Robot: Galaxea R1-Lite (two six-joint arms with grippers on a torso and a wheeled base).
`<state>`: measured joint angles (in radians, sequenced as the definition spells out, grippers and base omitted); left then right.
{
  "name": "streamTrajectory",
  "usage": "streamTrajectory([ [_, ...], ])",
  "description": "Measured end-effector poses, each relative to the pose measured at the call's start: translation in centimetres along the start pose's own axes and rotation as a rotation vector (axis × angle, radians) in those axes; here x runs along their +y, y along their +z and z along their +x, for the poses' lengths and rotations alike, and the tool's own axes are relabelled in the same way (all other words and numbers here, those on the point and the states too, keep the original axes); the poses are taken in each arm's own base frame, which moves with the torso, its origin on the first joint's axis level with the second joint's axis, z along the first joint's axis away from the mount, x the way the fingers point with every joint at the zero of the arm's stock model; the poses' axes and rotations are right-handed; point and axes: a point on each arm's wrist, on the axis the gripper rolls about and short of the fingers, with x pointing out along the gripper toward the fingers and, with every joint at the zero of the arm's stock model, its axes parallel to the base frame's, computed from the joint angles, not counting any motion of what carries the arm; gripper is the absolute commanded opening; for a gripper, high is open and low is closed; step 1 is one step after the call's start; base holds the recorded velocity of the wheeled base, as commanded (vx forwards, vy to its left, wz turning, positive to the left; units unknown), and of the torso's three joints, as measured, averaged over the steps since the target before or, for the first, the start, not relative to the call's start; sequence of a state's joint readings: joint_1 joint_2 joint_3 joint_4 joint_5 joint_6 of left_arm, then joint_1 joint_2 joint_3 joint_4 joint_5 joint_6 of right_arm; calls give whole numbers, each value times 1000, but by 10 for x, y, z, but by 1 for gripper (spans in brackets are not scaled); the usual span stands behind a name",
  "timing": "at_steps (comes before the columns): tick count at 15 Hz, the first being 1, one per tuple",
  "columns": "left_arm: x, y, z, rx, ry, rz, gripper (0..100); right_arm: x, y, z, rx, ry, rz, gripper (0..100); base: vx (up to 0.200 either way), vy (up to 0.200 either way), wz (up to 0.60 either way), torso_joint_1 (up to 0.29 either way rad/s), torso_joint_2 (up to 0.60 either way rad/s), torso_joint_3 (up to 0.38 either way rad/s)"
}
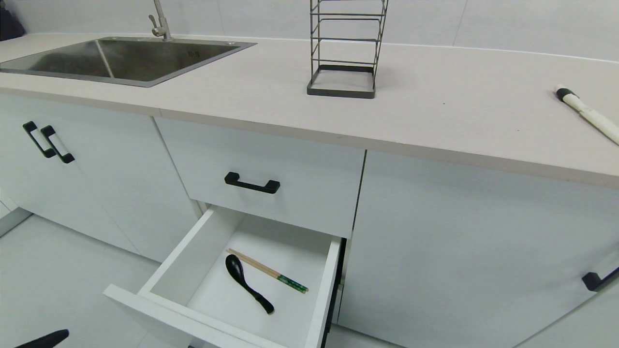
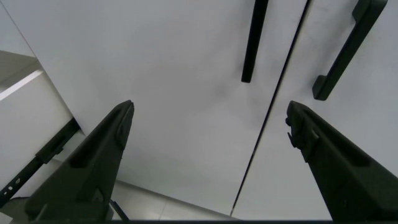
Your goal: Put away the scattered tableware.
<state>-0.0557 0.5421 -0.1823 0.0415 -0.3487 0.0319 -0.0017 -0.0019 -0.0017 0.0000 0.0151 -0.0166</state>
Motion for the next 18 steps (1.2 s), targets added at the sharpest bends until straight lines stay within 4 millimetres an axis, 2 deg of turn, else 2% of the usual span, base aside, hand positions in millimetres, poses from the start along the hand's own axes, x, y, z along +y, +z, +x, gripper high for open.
streamTrajectory([
  [5, 8, 4, 35, 280, -71, -59, 100, 0, 0, 0, 0, 0, 0, 100, 0, 0, 0, 0, 0, 0],
  [9, 15, 11, 70, 462, -43, -67, 100, 0, 0, 0, 0, 0, 0, 100, 0, 0, 0, 0, 0, 0],
  [12, 19, 19, 98, 500, -19, -51, 100, 0, 0, 0, 0, 0, 0, 100, 0, 0, 0, 0, 0, 0],
  [18, 24, 22, 137, 500, -12, -36, 100, 0, 0, 0, 0, 0, 0, 100, 0, 0, 0, 0, 0, 0],
])
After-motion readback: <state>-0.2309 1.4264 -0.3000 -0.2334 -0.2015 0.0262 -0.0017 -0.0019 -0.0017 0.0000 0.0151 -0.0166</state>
